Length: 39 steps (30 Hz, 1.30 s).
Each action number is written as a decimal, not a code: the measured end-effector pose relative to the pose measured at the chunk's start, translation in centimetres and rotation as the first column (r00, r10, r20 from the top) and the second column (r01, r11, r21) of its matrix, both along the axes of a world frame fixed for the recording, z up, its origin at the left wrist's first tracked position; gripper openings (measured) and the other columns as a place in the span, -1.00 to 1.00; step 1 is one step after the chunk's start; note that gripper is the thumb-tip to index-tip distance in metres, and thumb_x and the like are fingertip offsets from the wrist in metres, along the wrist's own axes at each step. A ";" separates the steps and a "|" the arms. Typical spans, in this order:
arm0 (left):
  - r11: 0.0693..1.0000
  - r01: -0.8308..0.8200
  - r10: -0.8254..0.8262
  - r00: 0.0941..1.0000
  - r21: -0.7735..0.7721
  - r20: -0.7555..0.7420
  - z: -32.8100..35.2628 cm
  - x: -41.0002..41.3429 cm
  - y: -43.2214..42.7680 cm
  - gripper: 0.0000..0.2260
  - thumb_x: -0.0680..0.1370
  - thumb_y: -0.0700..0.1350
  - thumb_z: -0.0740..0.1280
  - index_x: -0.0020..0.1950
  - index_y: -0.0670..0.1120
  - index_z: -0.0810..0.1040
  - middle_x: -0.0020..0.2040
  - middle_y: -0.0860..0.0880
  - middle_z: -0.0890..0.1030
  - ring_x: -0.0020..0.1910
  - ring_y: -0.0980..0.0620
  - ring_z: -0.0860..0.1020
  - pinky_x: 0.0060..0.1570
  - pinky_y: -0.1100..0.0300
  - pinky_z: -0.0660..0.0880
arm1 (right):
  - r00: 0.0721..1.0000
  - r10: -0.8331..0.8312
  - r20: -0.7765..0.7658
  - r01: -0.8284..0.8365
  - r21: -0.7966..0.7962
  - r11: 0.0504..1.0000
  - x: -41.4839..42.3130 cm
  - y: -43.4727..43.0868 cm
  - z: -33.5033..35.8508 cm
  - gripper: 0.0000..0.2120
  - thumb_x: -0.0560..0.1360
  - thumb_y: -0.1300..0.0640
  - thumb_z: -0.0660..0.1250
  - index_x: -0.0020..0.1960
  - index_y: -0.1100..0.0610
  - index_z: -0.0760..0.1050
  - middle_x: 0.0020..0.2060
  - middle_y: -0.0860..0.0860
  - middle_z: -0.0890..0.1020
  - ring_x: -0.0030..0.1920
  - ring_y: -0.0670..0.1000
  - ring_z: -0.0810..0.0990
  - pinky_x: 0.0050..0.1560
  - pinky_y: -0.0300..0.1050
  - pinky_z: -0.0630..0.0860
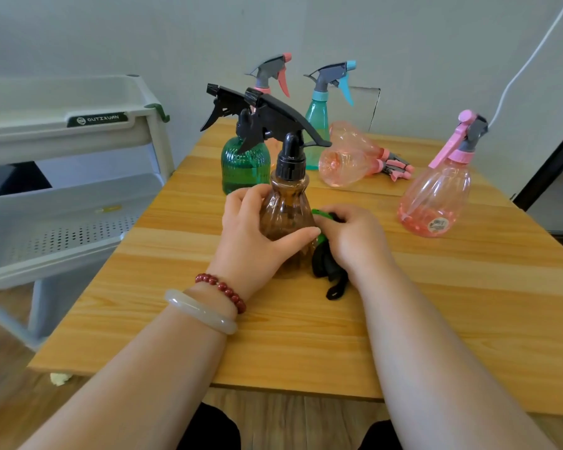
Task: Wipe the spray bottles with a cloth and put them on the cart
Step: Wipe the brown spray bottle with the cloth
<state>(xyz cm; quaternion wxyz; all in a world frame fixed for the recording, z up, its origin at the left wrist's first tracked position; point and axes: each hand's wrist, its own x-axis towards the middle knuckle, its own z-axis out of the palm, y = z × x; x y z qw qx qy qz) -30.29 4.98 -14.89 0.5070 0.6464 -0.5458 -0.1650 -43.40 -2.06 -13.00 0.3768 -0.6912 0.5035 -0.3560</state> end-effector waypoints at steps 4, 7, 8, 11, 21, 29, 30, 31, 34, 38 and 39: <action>0.999 0.025 -0.024 1.000 -0.038 0.011 0.4 0.3 0.2 -0.36 0.37 0.08 0.55 0.39 0.09 0.39 0.15 0.17 0.42 0.11 0.33 0.44 0.10 0.61 0.30 | 0.882 -0.004 0.472 0.006 -0.003 1.000 0.2 1.0 0.6 -0.80 0.57 0.13 0.36 -0.16 -0.11 0.65 -0.17 -0.09 0.71 -0.05 0.00 0.67 -0.02 -0.09 0.59; 0.994 0.098 -0.101 0.993 -0.040 -0.059 0.4 0.2 0.4 -0.45 0.43 -0.07 0.53 0.30 0.17 0.33 0.09 0.32 0.50 0.08 0.50 0.47 0.07 0.57 0.40 | 0.820 0.107 0.562 -0.077 -0.076 0.994 0.2 1.3 1.0 -0.82 0.58 0.15 0.34 -0.08 -0.10 0.63 -0.10 -0.06 0.71 0.00 0.00 0.67 0.02 -0.10 0.60; 0.994 0.108 -0.111 0.991 -0.034 -0.078 0.4 0.2 0.4 -0.46 0.45 -0.10 0.52 0.29 0.17 0.31 0.08 0.31 0.52 0.05 0.48 0.50 0.07 0.50 0.46 | 0.888 0.097 0.449 -0.056 -0.102 0.993 0.2 1.1 0.8 -0.83 0.59 0.13 0.33 -0.08 -0.12 0.62 -0.12 -0.09 0.70 -0.01 -0.03 0.66 -0.02 -0.13 0.57; 0.994 0.110 -0.110 0.989 -0.006 -0.095 0.3 0.1 0.4 -0.50 0.48 -0.08 0.47 0.33 0.15 0.33 0.09 0.23 0.57 0.04 0.35 0.56 0.04 0.35 0.53 | 0.992 -0.001 0.123 0.005 -0.030 1.000 0.0 0.6 0.3 -0.87 0.58 0.07 0.34 -0.11 -0.09 0.61 -0.18 -0.11 0.67 -0.11 -0.02 0.62 -0.18 -0.14 0.48; 0.999 0.004 -0.002 0.999 -0.045 0.050 0.3 0.4 0.3 -0.40 0.32 0.21 0.45 0.33 0.12 0.45 0.12 0.16 0.46 0.10 0.30 0.44 0.07 0.59 0.31 | 0.896 0.123 0.428 -0.126 -0.021 0.992 0.1 0.9 0.7 -0.84 0.58 0.12 0.34 -0.08 -0.10 0.64 -0.15 -0.11 0.71 -0.05 -0.07 0.67 -0.03 -0.14 0.59; 0.999 0.045 -0.045 0.995 -0.005 -0.093 0.3 0.2 0.3 -0.54 0.48 -0.01 0.47 0.27 0.16 0.32 0.09 0.24 0.56 0.04 0.40 0.53 -0.03 0.47 0.45 | 0.933 0.020 0.360 -0.016 -0.012 1.000 0.3 0.5 0.0 -0.90 0.57 0.07 0.36 0.04 -0.05 0.65 -0.06 -0.06 0.70 0.02 0.00 0.66 0.10 0.01 0.58; 0.998 0.058 -0.057 0.995 0.004 -0.077 0.3 0.1 0.3 -0.50 0.47 0.02 0.48 0.30 0.17 0.30 0.13 0.22 0.55 0.08 0.38 0.53 0.00 0.49 0.43 | 0.892 0.066 0.447 -0.057 -0.035 0.998 0.4 0.6 0.2 -0.88 0.57 0.09 0.35 0.03 -0.07 0.65 -0.03 -0.04 0.71 0.05 0.01 0.66 0.13 0.03 0.59; 0.998 0.062 -0.061 0.997 0.011 -0.055 0.2 0.0 0.2 -0.44 0.44 0.06 0.49 0.34 0.16 0.28 0.19 0.20 0.53 0.14 0.33 0.51 0.06 0.48 0.42 | 0.857 0.114 0.503 -0.096 -0.061 0.994 0.4 0.8 0.4 -0.86 0.58 0.11 0.34 0.02 -0.09 0.65 0.00 -0.03 0.71 0.08 0.02 0.66 0.15 0.03 0.58; 0.999 0.050 -0.050 0.999 0.003 0.012 -0.1 -0.1 0.0 -0.33 0.43 0.10 0.49 0.45 0.08 0.26 0.28 0.11 0.51 0.25 0.17 0.49 0.21 0.32 0.42 | 0.872 0.209 0.442 -0.181 -0.105 0.978 0.4 1.1 0.6 -0.72 0.64 0.03 0.23 -0.08 -0.26 0.64 -0.04 -0.19 0.69 0.08 -0.14 0.63 0.17 -0.07 0.53; 0.999 0.024 -0.023 0.999 -0.022 0.044 0.2 0.1 0.0 -0.36 0.43 0.05 0.49 0.43 0.05 0.29 0.15 0.16 0.51 0.12 0.17 0.53 0.09 0.42 0.40 | 0.979 0.114 0.168 -0.127 0.067 0.990 0.5 1.4 0.7 -0.66 0.67 -0.15 0.04 0.19 -0.18 0.58 0.15 -0.18 0.62 0.22 -0.07 0.53 0.25 -0.13 0.40; 0.999 0.023 -0.022 0.999 -0.029 0.036 0.2 0.2 0.1 -0.38 0.43 0.04 0.50 0.41 0.06 0.30 0.09 0.21 0.50 0.06 0.25 0.52 0.03 0.49 0.39 | 0.984 0.087 0.152 -0.104 0.108 0.989 0.6 1.4 0.7 -0.63 0.67 -0.16 0.04 0.26 -0.12 0.57 0.21 -0.12 0.60 0.27 -0.03 0.51 0.32 -0.06 0.38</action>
